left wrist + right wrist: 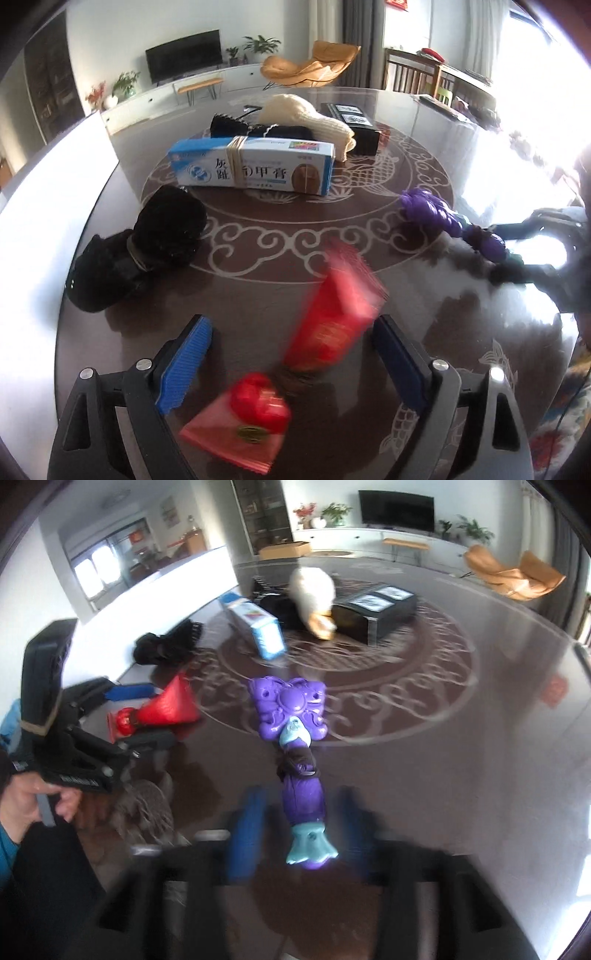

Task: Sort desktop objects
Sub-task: 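Grasp the purple toy with the right tool while the left tool holds the red packet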

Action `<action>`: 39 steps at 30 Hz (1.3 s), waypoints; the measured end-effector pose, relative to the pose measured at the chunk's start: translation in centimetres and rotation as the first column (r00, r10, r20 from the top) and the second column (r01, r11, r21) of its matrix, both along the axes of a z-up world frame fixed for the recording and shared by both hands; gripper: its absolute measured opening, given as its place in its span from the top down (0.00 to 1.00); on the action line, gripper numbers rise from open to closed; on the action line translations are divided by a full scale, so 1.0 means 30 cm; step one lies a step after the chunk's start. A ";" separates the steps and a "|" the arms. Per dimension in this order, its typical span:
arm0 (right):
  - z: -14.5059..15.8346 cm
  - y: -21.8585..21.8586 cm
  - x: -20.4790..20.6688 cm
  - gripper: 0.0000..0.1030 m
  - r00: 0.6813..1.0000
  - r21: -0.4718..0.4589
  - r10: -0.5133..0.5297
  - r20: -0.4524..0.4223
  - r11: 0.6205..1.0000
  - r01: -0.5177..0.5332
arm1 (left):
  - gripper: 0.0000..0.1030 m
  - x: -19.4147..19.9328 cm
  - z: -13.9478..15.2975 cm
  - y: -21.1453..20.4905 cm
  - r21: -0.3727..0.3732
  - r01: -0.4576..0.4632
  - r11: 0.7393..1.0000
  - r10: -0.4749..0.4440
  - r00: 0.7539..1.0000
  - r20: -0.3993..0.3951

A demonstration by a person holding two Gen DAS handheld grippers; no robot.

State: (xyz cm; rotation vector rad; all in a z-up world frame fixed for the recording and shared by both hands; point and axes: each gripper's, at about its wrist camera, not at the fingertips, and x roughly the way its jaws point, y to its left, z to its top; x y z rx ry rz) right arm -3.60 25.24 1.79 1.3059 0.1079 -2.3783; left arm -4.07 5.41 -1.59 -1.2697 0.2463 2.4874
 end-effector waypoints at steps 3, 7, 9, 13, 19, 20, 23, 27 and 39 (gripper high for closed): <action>-0.006 0.010 -0.004 0.08 0.998 0.051 0.012 -0.057 0.999 -0.009 | 0.01 -0.020 -0.002 -0.055 0.013 -0.092 0.996 0.092 0.996 0.018; -0.049 -0.053 -0.037 0.03 0.996 0.124 0.061 -0.071 0.991 -0.051 | 0.01 -0.018 -0.012 -0.088 0.011 -0.110 0.994 0.110 0.994 0.018; -0.068 -0.081 -0.035 0.00 0.994 0.119 0.081 -0.078 0.990 -0.071 | 0.00 -0.022 -0.017 -0.069 -0.007 -0.101 0.995 0.102 0.995 0.016; -0.072 -0.073 -0.028 0.00 0.993 0.114 0.084 -0.080 0.991 -0.074 | 0.00 -0.026 -0.020 -0.070 -0.006 -0.097 0.995 0.097 0.995 0.018; -0.071 -0.075 -0.032 0.00 0.993 0.115 0.084 -0.080 0.991 -0.074 | 0.00 -0.028 -0.021 -0.067 -0.007 -0.096 0.995 0.096 0.995 0.018; -0.073 -0.078 -0.034 0.00 0.993 0.115 0.084 -0.080 0.991 -0.074 | 0.00 -0.027 -0.020 -0.068 -0.007 -0.095 0.995 0.095 0.995 0.018; -0.071 -0.076 -0.034 0.00 0.993 0.115 0.084 -0.080 0.991 -0.075 | 0.00 -0.027 -0.020 -0.068 -0.007 -0.095 0.995 0.095 0.995 0.018; -0.073 -0.079 -0.037 0.00 0.993 0.115 0.085 -0.080 0.990 -0.075 | 0.00 -0.017 -0.018 -0.065 -0.010 -0.095 0.995 0.095 0.995 0.018; -0.072 -0.082 -0.043 0.00 0.993 0.117 0.085 -0.080 0.990 -0.075 | 0.00 0.023 -0.008 -0.017 -0.039 0.046 0.998 -0.042 0.996 0.084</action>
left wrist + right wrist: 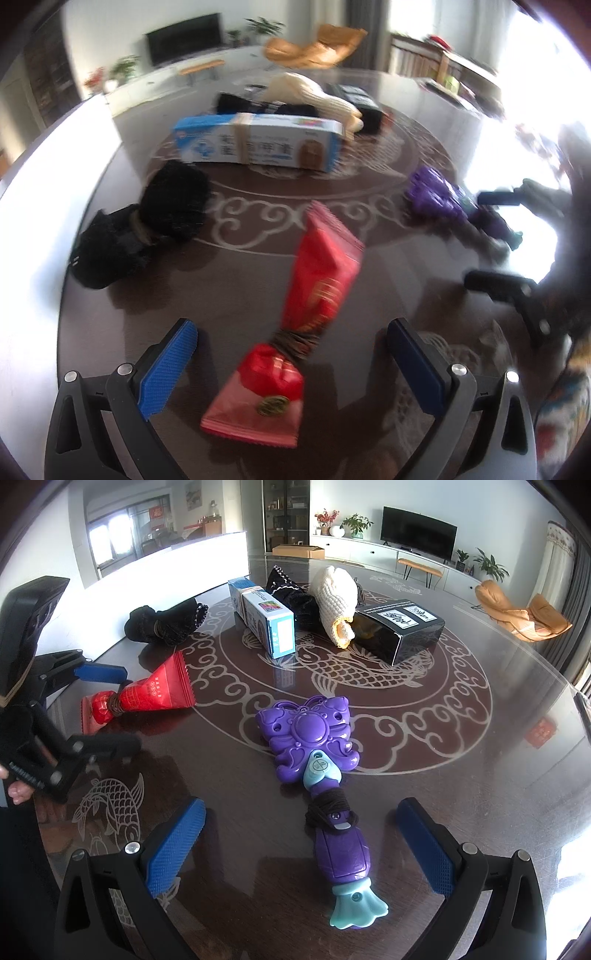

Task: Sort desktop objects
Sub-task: 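Grasp the purple toy with the right tool while the left tool holds the red packet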

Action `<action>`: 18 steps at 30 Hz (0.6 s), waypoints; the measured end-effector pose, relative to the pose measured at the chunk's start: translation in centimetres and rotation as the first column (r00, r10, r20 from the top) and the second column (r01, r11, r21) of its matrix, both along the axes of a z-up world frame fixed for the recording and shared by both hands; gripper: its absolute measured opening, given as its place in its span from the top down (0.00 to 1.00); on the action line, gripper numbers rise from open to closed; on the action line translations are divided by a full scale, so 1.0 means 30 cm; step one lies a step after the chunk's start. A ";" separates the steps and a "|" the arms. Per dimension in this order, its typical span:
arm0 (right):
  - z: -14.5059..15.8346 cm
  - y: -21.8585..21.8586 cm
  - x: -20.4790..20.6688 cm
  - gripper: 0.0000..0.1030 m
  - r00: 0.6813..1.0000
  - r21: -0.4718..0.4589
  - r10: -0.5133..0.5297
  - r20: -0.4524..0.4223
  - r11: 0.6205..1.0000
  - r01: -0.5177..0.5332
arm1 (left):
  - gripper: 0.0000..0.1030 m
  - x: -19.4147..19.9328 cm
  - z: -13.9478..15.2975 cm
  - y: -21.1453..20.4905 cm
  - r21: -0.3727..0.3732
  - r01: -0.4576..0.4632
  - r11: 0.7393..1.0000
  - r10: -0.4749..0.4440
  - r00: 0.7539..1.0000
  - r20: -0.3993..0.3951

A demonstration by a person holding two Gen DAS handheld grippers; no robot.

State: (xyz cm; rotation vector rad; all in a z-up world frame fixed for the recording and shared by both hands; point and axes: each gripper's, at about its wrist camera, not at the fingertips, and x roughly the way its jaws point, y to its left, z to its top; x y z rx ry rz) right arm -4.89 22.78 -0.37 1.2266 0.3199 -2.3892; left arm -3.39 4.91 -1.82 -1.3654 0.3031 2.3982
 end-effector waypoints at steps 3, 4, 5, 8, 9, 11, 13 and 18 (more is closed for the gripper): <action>0.000 -0.008 -0.011 0.00 1.000 0.008 0.025 0.014 1.000 -0.025 | 0.00 -0.014 0.006 0.018 -0.015 0.036 0.999 -0.036 0.999 0.038; 0.001 -0.013 -0.024 0.01 0.997 0.025 0.055 0.046 0.998 -0.057 | 0.00 -0.018 0.007 0.022 -0.021 0.026 0.999 -0.025 0.999 0.047; 0.004 -0.014 -0.040 0.07 0.995 0.044 0.068 0.076 0.996 -0.072 | 0.16 -0.012 0.012 0.027 -0.016 0.022 1.000 -0.022 0.999 0.035; 0.041 0.010 -0.063 0.75 0.997 0.028 0.027 0.074 0.999 -0.029 | 0.76 0.027 0.040 0.041 0.008 0.024 1.000 -0.024 0.999 -0.024; 0.043 0.012 -0.068 0.79 0.997 0.040 0.013 0.081 0.999 -0.016 | 0.81 0.036 0.043 0.042 0.009 0.014 1.000 -0.014 0.999 -0.031; 0.047 0.019 -0.052 0.79 0.996 0.042 -0.008 0.086 0.999 0.005 | 0.81 0.065 0.042 0.030 0.034 -0.022 0.999 0.024 0.999 -0.044; 0.049 0.034 -0.008 0.79 0.995 0.005 -0.043 0.089 0.999 0.043 | 0.82 0.095 0.045 0.003 0.083 -0.062 0.995 0.066 0.997 -0.039; 0.047 0.098 0.129 0.79 0.977 -0.183 -0.164 0.133 0.965 0.187 | 0.83 0.167 0.120 -0.055 0.170 -0.108 0.980 0.126 0.987 -0.100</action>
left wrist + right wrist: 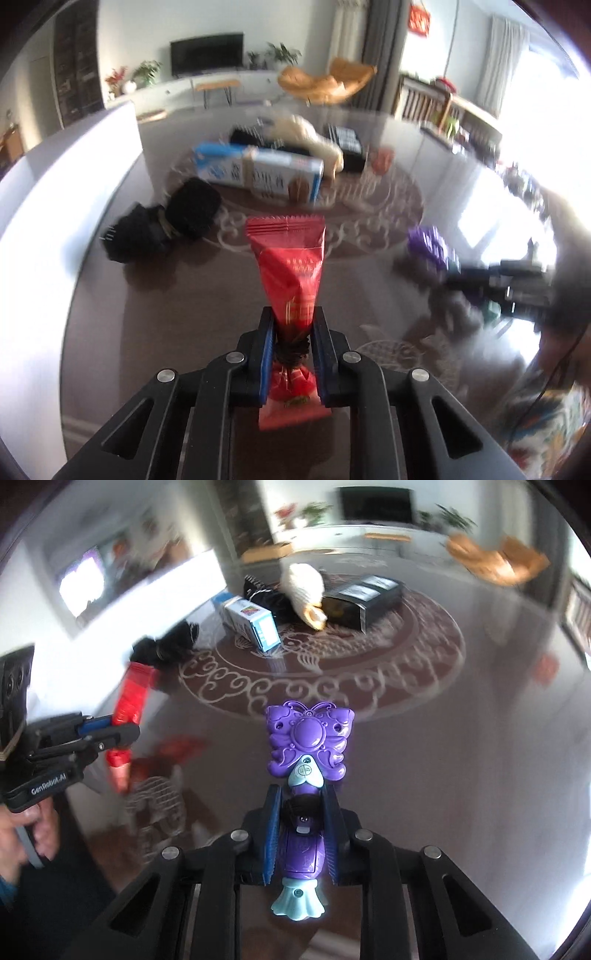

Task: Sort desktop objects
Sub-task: 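Grasp the purple toy with the right tool while the left tool holds the red packet, then carry the red packet and purple toy into the bin and open both tools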

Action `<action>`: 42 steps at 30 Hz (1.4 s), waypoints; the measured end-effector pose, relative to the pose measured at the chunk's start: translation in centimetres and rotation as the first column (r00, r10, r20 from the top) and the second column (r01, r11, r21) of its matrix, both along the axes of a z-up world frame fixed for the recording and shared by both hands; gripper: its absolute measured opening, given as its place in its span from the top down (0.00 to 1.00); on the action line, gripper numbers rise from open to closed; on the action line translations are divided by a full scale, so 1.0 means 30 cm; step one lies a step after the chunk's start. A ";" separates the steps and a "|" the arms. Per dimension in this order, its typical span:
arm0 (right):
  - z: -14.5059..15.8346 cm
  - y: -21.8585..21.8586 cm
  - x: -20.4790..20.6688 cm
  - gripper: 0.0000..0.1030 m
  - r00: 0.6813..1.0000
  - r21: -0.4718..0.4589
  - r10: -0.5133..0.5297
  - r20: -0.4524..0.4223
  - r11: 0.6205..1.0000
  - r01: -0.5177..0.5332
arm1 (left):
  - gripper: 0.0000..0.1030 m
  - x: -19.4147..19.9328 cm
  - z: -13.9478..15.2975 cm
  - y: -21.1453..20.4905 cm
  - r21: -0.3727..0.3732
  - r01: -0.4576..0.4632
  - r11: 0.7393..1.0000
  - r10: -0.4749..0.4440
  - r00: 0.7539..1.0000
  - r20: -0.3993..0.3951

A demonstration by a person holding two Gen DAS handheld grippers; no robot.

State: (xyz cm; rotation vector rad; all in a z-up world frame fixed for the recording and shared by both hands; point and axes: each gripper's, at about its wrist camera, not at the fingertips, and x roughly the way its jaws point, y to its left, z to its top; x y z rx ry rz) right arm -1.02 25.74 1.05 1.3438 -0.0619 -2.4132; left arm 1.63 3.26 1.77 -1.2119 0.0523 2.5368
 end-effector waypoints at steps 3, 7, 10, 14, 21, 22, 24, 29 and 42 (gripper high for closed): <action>0.011 0.040 0.063 0.79 0.997 -0.113 -0.078 0.023 0.990 0.080 | 0.83 0.040 0.030 -0.026 0.037 -0.024 0.999 0.025 0.999 -0.035; 0.061 0.033 0.089 0.79 0.996 -0.141 -0.090 0.004 0.986 0.090 | 0.83 0.054 0.068 -0.067 0.094 -0.043 0.995 0.049 0.996 -0.072; 0.102 0.018 0.088 0.79 0.996 -0.135 -0.087 -0.017 0.987 0.084 | 0.84 0.062 0.091 -0.109 0.157 -0.052 0.986 0.067 0.993 -0.096; 0.145 -0.002 0.091 0.79 0.996 -0.154 -0.080 -0.043 0.985 0.073 | 0.84 0.097 0.125 -0.160 0.229 -0.068 0.971 0.099 0.987 -0.125; 0.183 -0.162 0.085 0.79 0.997 -0.150 0.026 -0.069 0.988 -0.036 | 0.84 0.171 0.280 -0.372 0.360 -0.166 0.918 0.236 0.958 -0.159; 0.203 -0.207 0.069 0.79 0.995 -0.158 0.055 -0.077 0.985 -0.067 | 0.84 0.174 0.305 -0.416 0.374 -0.189 0.908 0.264 0.951 -0.162; 0.240 -0.288 0.034 0.79 0.990 -0.169 0.104 -0.099 0.978 -0.120 | 0.84 0.170 0.363 -0.543 0.405 -0.246 0.880 0.335 0.928 -0.165; 0.415 -0.628 -0.079 0.79 0.940 -0.188 0.272 -0.206 0.932 -0.310 | 0.84 0.097 0.414 -0.821 0.345 -0.412 0.844 0.476 0.870 -0.126; 0.348 -1.464 -0.326 0.33 0.864 -0.061 0.482 -0.148 0.867 -0.494 | 0.35 -0.103 0.156 -1.004 0.108 -0.629 0.770 0.613 0.776 0.152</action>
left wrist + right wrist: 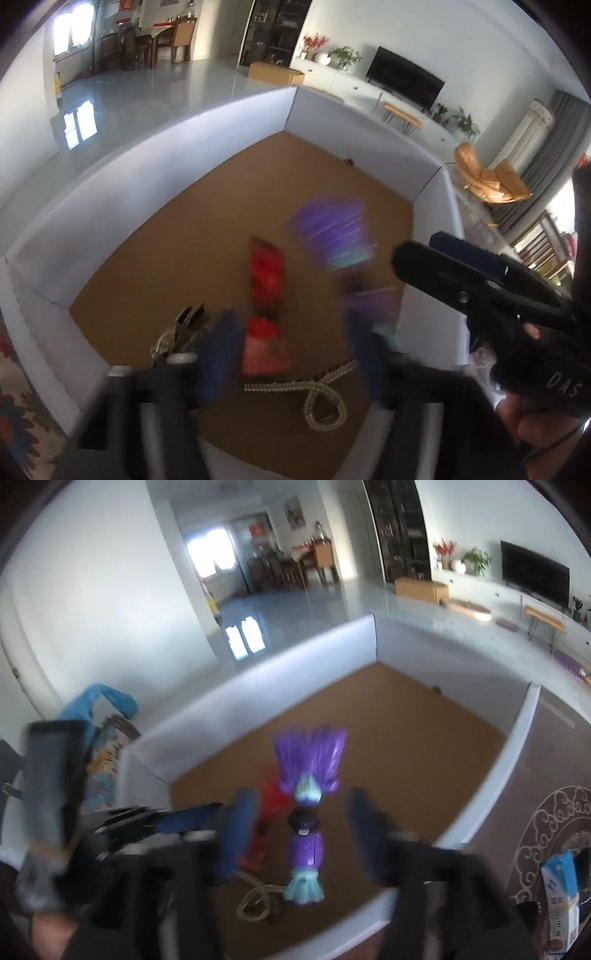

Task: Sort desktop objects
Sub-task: 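Carry the red packet and purple toy into the bin and open both tools, then move both empty tools back over the table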

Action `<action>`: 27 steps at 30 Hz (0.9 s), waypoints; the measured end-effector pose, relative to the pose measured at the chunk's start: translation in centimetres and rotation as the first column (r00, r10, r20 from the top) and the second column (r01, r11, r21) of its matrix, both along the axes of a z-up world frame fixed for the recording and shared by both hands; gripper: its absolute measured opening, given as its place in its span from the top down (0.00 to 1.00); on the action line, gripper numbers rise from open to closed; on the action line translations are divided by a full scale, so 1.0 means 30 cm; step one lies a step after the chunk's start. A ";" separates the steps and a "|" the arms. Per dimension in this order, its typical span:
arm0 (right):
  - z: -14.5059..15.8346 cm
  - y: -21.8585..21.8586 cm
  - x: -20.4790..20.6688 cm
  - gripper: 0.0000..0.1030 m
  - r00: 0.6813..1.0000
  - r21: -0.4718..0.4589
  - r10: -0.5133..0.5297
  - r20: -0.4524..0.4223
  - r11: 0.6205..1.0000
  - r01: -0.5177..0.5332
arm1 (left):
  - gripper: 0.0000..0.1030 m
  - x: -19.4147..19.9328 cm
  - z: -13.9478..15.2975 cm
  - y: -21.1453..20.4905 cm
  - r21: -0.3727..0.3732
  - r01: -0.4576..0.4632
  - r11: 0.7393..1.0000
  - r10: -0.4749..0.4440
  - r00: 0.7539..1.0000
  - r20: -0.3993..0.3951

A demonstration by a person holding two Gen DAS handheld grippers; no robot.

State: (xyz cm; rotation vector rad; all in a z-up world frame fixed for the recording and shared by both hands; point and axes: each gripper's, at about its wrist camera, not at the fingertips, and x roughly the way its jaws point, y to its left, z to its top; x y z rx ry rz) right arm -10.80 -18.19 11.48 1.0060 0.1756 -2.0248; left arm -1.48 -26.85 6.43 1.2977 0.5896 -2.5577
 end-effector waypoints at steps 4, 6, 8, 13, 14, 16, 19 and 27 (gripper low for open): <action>-0.029 0.074 0.019 0.27 1.000 -0.036 -0.022 -0.009 0.999 0.022 | 0.25 0.012 0.009 0.022 -0.039 0.012 0.999 -0.013 1.000 -0.026; -0.036 0.178 0.036 0.22 0.998 -0.065 -0.066 -0.025 0.996 0.064 | 0.25 0.020 0.008 0.039 -0.054 0.013 0.998 -0.015 0.999 -0.040; -0.042 0.295 0.054 0.19 0.993 -0.079 -0.108 -0.056 0.991 0.104 | 0.25 0.034 -0.006 0.060 -0.056 0.026 0.998 -0.029 0.998 -0.058; -0.110 0.696 0.107 0.13 0.956 -0.026 -0.270 -0.114 0.963 0.269 | 0.24 0.088 0.097 0.277 -0.111 0.147 0.983 -0.166 0.969 -0.183; -0.138 0.786 0.116 0.13 0.944 0.003 -0.311 -0.113 0.950 0.313 | 0.24 0.097 0.115 0.339 -0.122 0.176 0.977 -0.198 0.960 -0.196; -0.187 0.917 0.131 0.13 0.924 0.053 -0.368 -0.103 0.926 0.374 | 0.16 0.091 0.138 0.467 -0.139 0.268 0.953 -0.293 0.932 -0.212; -0.285 1.108 0.150 0.13 0.883 0.165 -0.460 -0.095 0.867 0.469 | 0.07 0.066 0.119 0.651 -0.161 0.385 0.909 -0.411 0.891 -0.194; -0.370 1.311 0.185 0.13 0.836 0.235 -0.542 -0.092 0.804 0.547 | 0.08 -0.031 -0.214 1.001 -0.174 0.573 0.801 -0.569 0.819 0.077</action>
